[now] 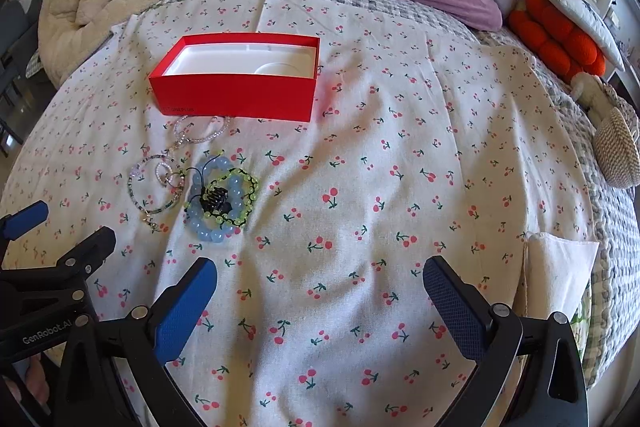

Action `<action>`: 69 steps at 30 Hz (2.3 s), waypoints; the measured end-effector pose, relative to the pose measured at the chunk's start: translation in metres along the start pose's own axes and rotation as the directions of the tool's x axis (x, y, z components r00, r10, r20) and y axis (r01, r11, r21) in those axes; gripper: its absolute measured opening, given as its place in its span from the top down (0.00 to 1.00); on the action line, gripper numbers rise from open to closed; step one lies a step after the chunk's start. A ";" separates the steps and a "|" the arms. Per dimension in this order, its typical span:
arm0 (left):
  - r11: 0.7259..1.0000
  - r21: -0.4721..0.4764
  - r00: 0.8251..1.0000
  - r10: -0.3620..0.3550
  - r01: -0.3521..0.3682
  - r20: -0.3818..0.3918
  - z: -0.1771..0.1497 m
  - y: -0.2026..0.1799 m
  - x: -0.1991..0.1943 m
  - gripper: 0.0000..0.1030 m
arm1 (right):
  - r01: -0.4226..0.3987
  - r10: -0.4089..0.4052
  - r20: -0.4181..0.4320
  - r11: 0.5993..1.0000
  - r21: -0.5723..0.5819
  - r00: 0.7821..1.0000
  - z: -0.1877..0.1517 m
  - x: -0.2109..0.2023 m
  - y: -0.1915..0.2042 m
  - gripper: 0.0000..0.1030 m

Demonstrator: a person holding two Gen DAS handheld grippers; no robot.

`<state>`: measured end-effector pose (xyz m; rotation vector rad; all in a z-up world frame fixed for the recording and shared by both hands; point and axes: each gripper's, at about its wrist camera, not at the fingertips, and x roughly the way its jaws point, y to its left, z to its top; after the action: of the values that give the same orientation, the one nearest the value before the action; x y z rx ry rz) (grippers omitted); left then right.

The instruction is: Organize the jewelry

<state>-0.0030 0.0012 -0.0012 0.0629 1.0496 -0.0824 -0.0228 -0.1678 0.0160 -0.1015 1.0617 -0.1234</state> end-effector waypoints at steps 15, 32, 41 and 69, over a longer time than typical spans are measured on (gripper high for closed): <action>1.000 -0.001 1.000 0.001 -0.001 0.001 -0.001 0.002 0.000 0.00 | 0.004 -0.004 -0.010 1.000 0.009 1.000 -0.001 0.002 0.001 0.00; 1.000 0.000 1.000 0.002 -0.002 0.004 0.000 0.003 0.001 0.00 | 0.005 -0.004 -0.009 1.000 0.010 1.000 -0.001 0.002 0.001 0.00; 1.000 -0.003 1.000 0.009 -0.009 0.005 0.000 0.004 -0.001 0.00 | 0.004 -0.004 -0.012 1.000 0.009 1.000 -0.001 0.002 0.001 0.00; 0.988 0.125 0.996 -0.093 0.092 0.002 0.027 0.000 -0.003 0.00 | -0.233 0.231 -0.076 0.973 -0.011 0.970 0.029 0.027 -0.023 0.00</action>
<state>0.0189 -0.0012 0.0148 0.1274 1.0382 -0.2321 0.0144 -0.1935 0.0095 0.0099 1.1417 0.0958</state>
